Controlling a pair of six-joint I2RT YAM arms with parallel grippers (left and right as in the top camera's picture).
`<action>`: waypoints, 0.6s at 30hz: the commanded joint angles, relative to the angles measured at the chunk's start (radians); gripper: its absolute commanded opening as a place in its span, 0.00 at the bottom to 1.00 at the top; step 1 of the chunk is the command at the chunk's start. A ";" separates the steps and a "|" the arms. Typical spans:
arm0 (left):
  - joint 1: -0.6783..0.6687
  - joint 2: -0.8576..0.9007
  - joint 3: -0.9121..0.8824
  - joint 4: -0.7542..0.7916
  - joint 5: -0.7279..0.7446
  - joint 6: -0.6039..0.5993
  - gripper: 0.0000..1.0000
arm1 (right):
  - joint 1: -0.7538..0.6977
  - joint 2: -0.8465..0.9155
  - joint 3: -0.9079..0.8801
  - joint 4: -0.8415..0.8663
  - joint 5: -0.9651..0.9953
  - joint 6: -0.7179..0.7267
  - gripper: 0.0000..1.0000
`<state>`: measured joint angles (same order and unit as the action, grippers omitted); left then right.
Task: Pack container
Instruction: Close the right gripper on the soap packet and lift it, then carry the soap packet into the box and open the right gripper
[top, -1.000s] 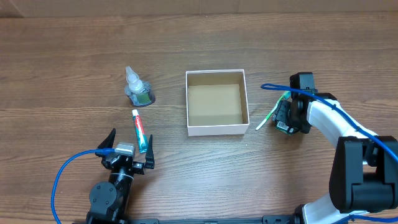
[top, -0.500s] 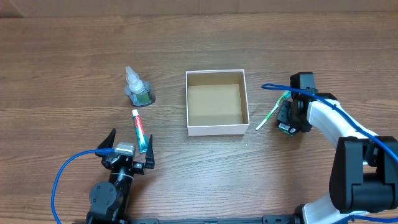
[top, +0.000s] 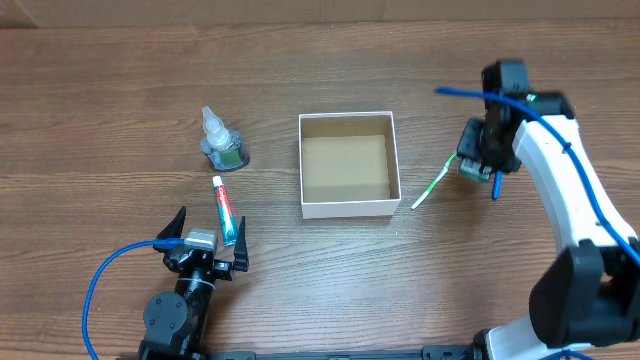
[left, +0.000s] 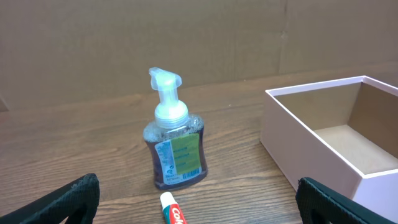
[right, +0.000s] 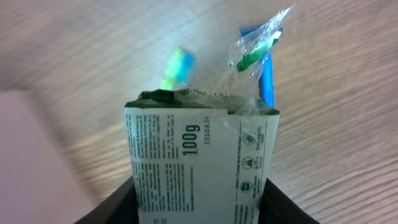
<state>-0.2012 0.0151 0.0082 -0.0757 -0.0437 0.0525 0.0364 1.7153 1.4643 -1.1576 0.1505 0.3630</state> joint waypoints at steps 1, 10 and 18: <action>0.005 -0.010 -0.003 0.003 0.011 0.011 1.00 | 0.087 -0.051 0.162 -0.083 0.004 -0.001 0.44; 0.005 -0.010 -0.003 0.003 0.011 0.011 1.00 | 0.382 -0.051 0.221 -0.084 -0.023 0.012 0.44; 0.005 -0.010 -0.003 0.003 0.011 0.011 1.00 | 0.562 -0.047 0.157 0.039 -0.016 0.039 0.44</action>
<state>-0.2012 0.0151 0.0082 -0.0761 -0.0437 0.0525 0.5571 1.6859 1.6524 -1.1511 0.1265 0.3855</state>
